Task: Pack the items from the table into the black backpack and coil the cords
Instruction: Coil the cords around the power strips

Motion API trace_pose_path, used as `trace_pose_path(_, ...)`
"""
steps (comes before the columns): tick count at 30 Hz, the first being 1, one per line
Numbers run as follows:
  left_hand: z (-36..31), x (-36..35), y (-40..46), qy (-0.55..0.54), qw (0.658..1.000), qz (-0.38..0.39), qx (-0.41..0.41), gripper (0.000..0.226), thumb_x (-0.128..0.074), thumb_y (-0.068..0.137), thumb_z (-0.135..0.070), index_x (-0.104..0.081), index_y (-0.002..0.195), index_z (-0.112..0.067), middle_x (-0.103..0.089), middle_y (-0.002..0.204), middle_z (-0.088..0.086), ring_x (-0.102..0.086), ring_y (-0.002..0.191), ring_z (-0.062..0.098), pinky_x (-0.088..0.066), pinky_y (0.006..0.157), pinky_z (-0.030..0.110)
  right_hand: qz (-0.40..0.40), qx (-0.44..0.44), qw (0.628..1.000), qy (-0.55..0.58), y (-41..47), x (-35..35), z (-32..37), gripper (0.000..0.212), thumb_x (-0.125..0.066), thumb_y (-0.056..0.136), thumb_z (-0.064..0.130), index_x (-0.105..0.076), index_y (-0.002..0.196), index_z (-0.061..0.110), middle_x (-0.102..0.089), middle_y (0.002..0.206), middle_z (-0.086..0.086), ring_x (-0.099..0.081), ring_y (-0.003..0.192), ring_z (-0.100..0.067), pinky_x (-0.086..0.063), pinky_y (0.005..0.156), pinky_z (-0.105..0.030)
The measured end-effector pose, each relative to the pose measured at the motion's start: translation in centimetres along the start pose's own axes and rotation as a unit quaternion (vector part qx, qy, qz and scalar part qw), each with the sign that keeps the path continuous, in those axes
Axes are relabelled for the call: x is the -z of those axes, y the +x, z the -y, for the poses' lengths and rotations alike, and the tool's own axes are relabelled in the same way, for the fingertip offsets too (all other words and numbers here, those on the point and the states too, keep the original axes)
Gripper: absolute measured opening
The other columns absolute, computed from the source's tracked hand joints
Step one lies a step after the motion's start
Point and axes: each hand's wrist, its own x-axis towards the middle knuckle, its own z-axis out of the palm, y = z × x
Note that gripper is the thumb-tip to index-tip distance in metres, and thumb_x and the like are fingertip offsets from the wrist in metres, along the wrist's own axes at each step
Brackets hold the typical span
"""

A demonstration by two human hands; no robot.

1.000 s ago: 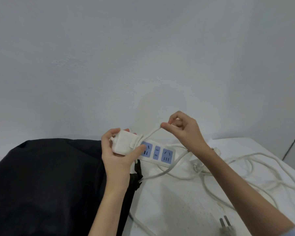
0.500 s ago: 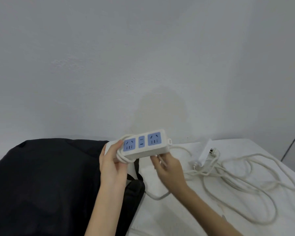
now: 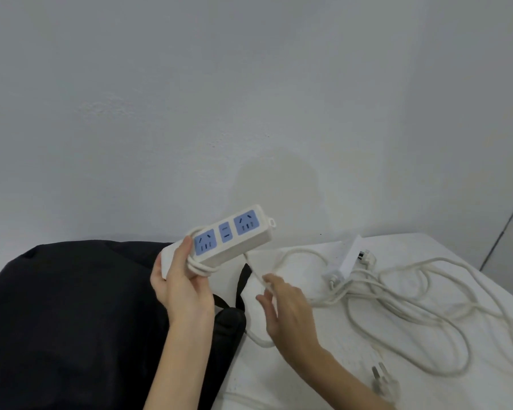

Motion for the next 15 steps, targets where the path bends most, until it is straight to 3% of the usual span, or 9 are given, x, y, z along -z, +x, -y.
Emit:
trace_pose_path(3, 0.4, -0.7, -1.2, 0.118, 0.982, -0.014, -0.149, 0.055, -0.074, 0.074, 0.000, -0.044, 0.117, -0.016, -0.057, 0.112, 0.003, -0.064, 0.096, 0.013, -0.055, 0.072, 0.022, 0.036, 0.107, 0.993, 0.038, -0.1, 0.5, 1.3, 0.016, -0.049, 0.085, 0.019, -0.051, 0.101, 0.017, -0.062, 0.076, 0.004, -0.049, 0.068, -0.008, -0.036, 0.064, -0.019)
trace_pose_path(7, 2.1, 0.0, -2.4, 0.251, 0.915, 0.130, -0.289, 0.063, -0.077, 0.066, 0.007, -0.044, 0.111, -0.022, -0.053, 0.119, 0.008, -0.060, 0.109, 0.019, -0.054, 0.086, 0.032, 0.042, 0.207, 0.977, -0.002, 2.7, 1.6, 1.7, 0.015, -0.049, 0.084, 0.011, -0.061, 0.091, 0.014, -0.058, 0.076, 0.001, -0.052, 0.069, -0.015, -0.034, 0.062, -0.026)
trace_pose_path(10, 1.5, 0.3, -1.9, 0.267, 0.894, 0.218, -0.285, 0.064, -0.081, 0.065, 0.003, -0.045, 0.111, -0.023, -0.053, 0.122, 0.012, -0.060, 0.112, 0.025, -0.054, 0.086, 0.033, -0.025, 0.216, 0.976, -0.017, 5.1, 3.2, 0.8, 0.013, -0.057, 0.084, 0.013, -0.070, 0.085, 0.010, -0.059, 0.077, -0.002, -0.047, 0.072, -0.014, -0.036, 0.064, -0.026)
trace_pose_path(13, 0.2, 0.1, -1.2, 0.266, 0.898, 0.239, -0.258, 0.062, -0.082, 0.064, -0.015, -0.046, 0.112, -0.028, -0.052, 0.124, 0.016, -0.059, 0.113, 0.033, -0.055, 0.086, 0.035, -0.059, 0.180, 0.981, 0.030, 6.6, 4.8, 0.3, 0.023, -0.056, 0.089, 0.028, -0.064, 0.090, 0.006, -0.060, 0.079, -0.004, -0.046, 0.076, -0.013, -0.039, 0.070, -0.027)
trace_pose_path(15, -0.2, 0.0, -0.9, 0.283, 0.899, 0.236, -0.235, 0.064, -0.085, 0.063, -0.014, -0.044, 0.111, -0.027, -0.053, 0.123, 0.016, -0.060, 0.112, 0.029, -0.055, 0.082, 0.029, -0.039, 0.160, 0.985, 0.046, 7.1, 5.3, 0.3, 0.027, -0.057, 0.087, 0.033, -0.057, 0.094, 0.008, -0.059, 0.080, -0.003, -0.043, 0.077, -0.008, -0.037, 0.073, -0.024)
